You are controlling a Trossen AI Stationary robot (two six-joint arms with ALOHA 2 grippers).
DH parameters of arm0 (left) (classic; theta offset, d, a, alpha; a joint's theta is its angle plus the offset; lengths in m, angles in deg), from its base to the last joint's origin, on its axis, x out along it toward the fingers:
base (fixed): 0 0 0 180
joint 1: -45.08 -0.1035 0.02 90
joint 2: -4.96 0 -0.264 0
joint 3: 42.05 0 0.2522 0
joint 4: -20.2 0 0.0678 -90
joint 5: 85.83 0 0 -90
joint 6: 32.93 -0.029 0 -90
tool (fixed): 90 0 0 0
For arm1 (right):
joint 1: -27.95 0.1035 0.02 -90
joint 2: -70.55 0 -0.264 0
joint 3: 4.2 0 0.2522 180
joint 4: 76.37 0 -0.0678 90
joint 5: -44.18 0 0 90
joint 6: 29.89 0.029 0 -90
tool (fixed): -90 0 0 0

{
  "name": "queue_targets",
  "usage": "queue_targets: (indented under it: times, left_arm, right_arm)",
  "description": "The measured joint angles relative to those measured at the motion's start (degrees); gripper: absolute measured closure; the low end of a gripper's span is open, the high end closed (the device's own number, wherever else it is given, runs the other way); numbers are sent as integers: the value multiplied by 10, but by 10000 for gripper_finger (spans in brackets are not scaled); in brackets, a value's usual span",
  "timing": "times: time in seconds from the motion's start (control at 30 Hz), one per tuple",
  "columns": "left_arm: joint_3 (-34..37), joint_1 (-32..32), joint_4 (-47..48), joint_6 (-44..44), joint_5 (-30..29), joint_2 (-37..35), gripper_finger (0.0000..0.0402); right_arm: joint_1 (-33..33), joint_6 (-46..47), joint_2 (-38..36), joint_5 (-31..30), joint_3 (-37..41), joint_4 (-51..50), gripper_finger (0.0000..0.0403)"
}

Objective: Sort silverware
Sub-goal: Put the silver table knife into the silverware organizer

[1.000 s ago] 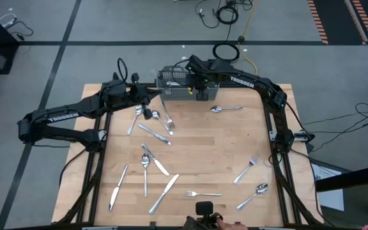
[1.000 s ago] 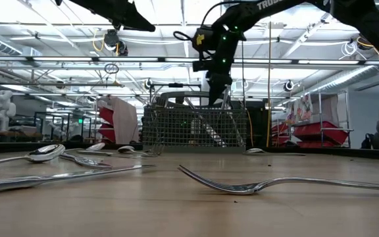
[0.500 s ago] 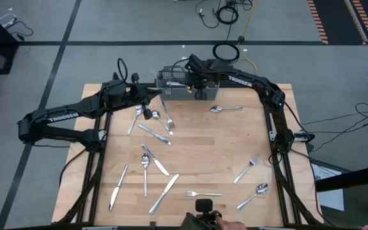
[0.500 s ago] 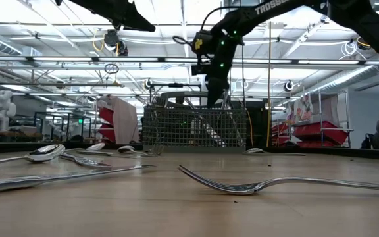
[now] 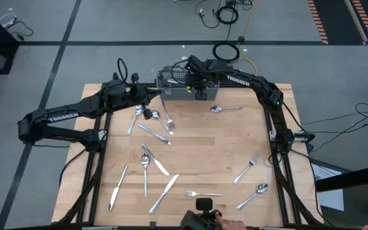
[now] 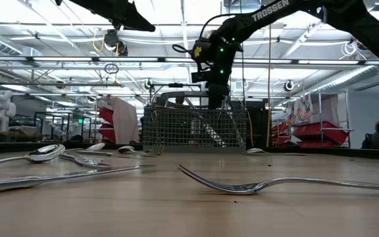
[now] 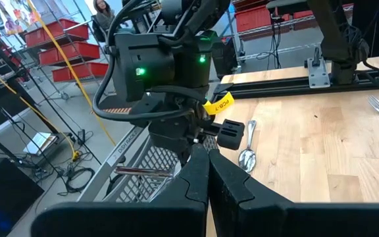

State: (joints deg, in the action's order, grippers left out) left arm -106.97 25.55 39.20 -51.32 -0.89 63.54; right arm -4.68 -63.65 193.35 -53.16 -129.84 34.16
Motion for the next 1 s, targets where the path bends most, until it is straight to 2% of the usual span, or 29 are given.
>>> queue_targets:
  times: [0.57, 1.0]
  left_arm:
    - [0, 0, 0, -1, 0, 0, 394]
    - [0, 0, 0, -1, 0, 0, 394]
  right_arm:
    - [-3, -12, 8, 0, -2, -10, 403]
    - [-7, -30, 9, -7, -1, -66, 403]
